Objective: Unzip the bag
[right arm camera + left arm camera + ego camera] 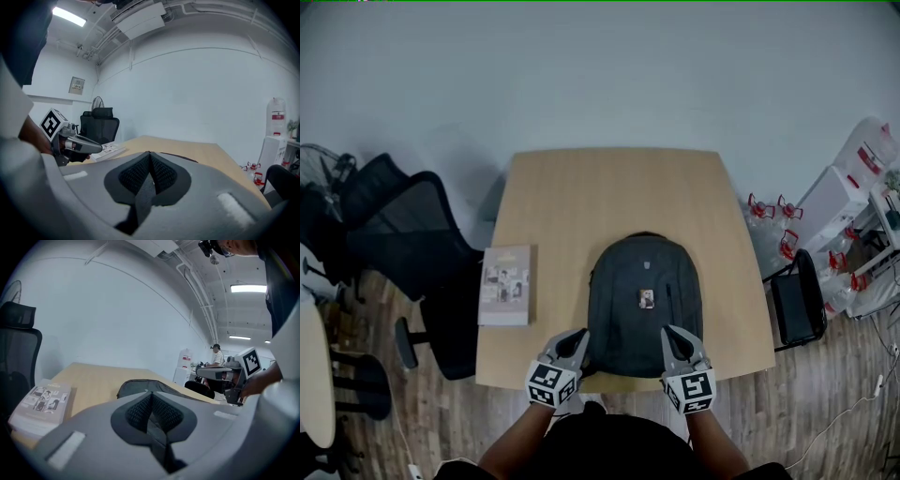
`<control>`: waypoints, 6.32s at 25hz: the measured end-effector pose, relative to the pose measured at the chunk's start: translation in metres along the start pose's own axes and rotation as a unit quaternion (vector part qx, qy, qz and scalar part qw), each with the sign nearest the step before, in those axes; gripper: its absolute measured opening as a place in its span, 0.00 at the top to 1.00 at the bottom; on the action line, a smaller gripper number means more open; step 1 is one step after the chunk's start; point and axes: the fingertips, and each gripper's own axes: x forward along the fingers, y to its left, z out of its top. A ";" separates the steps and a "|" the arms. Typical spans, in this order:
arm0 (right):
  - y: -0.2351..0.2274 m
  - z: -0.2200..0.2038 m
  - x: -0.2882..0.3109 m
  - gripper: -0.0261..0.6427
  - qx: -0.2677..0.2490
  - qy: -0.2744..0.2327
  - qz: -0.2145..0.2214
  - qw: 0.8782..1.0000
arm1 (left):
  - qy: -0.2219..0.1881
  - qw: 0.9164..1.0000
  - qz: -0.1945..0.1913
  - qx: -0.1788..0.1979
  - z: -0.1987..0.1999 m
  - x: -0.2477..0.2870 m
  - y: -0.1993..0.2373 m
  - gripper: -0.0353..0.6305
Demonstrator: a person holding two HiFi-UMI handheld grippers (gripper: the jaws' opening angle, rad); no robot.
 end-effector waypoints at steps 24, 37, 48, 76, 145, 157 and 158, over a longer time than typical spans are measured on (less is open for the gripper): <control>-0.014 0.001 0.064 0.96 -0.015 0.039 0.058 0.997 | 0.180 0.972 0.015 -0.150 -0.055 0.079 0.049 0.47; -0.026 -0.026 0.066 0.96 0.012 0.082 0.084 0.993 | 0.265 0.907 -0.021 -0.328 -0.109 0.121 0.060 0.45; -0.034 -0.039 0.070 0.96 0.026 0.096 0.091 0.991 | 0.246 0.832 -0.128 -0.480 -0.107 0.149 0.054 0.53; -0.038 -0.016 0.076 0.96 0.016 0.061 0.097 0.993 | 0.151 0.952 -0.136 -0.227 -0.028 0.136 0.027 0.79; 0.022 0.213 0.072 0.82 -0.657 -0.157 0.048 0.736 | 0.000 0.960 0.035 0.279 0.176 0.116 -0.029 0.79; 0.018 0.216 0.072 0.89 -0.673 -0.151 0.034 0.723 | -0.001 0.959 0.036 0.282 0.175 0.116 -0.030 0.79; 0.017 0.216 0.073 0.91 -0.675 -0.149 0.035 0.722 | -0.001 0.959 0.036 0.282 0.175 0.116 -0.030 0.79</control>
